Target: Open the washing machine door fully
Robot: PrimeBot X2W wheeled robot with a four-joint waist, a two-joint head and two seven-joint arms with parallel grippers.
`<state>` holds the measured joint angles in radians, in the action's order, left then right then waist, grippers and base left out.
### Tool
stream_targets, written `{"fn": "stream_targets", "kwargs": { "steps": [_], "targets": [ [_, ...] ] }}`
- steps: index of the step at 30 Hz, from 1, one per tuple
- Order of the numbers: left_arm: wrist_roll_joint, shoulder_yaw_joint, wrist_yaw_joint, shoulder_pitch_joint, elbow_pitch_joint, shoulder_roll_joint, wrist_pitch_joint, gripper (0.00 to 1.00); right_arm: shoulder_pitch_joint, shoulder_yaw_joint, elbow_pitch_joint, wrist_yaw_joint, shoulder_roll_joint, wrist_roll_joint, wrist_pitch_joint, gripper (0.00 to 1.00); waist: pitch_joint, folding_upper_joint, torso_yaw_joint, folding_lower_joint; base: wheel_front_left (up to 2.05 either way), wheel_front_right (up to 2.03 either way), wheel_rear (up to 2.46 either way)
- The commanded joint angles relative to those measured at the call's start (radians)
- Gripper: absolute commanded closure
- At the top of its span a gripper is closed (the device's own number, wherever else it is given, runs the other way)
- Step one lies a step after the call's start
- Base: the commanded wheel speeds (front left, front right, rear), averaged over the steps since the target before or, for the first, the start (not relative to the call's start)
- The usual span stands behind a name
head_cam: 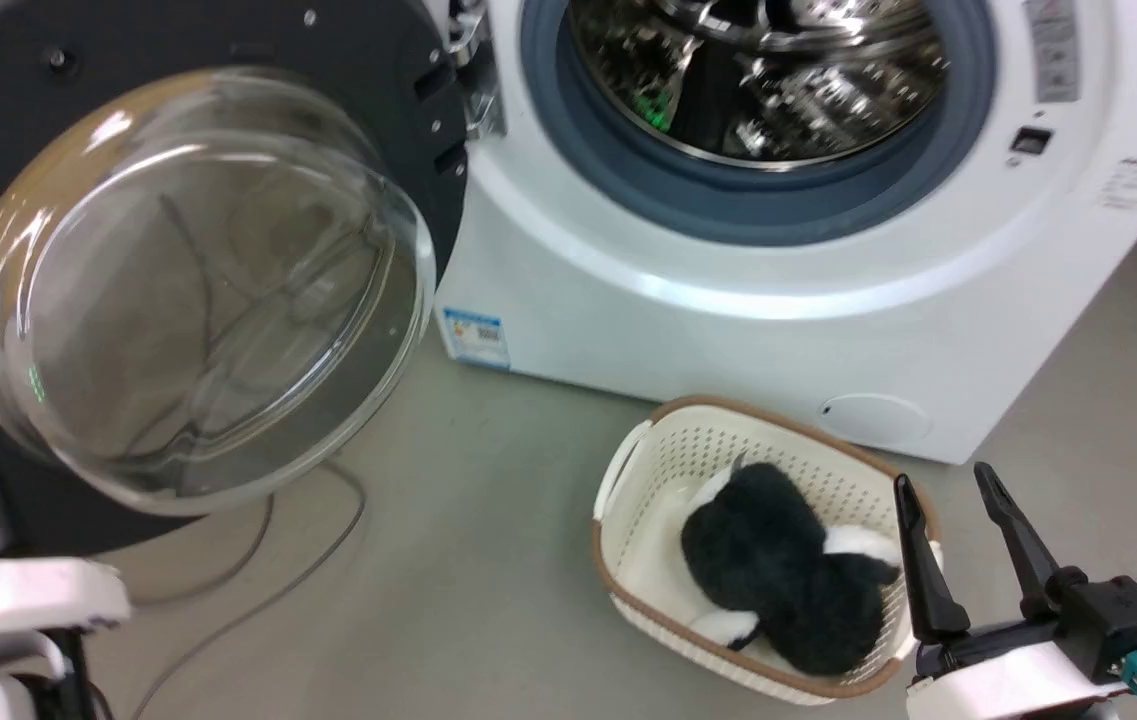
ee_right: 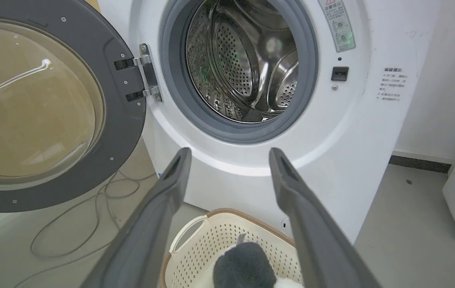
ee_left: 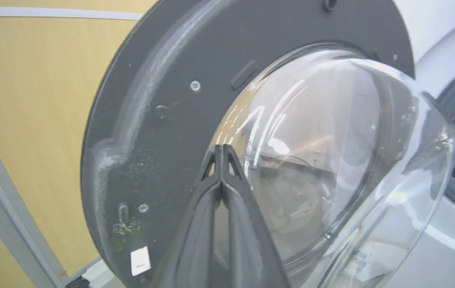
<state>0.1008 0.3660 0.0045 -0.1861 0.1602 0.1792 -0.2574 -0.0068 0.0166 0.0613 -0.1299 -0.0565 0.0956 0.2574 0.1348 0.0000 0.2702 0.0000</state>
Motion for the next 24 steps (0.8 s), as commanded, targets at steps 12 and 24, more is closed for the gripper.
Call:
{"fn": "stream_targets", "kwargs": {
  "steps": [12, 24],
  "targets": [
    [-0.045, -0.09, -0.051, 0.144, -0.17, -0.089, -0.004, 0.0, 0.038, -0.009, -0.052, -0.001, 0.006, 0.025, 0.004, 0.0, -0.091, 0.0, -0.111, 0.0, 0.0, 0.0, 0.0],
    [-0.021, -0.184, -0.067, 0.234, -0.186, -0.123, -0.004, 0.0, 0.056, -0.008, -0.071, -0.001, 0.006, 0.023, 0.004, 0.0, -0.126, 0.0, -0.225, 0.0, 0.0, 0.0, 0.0]
  ]
}}
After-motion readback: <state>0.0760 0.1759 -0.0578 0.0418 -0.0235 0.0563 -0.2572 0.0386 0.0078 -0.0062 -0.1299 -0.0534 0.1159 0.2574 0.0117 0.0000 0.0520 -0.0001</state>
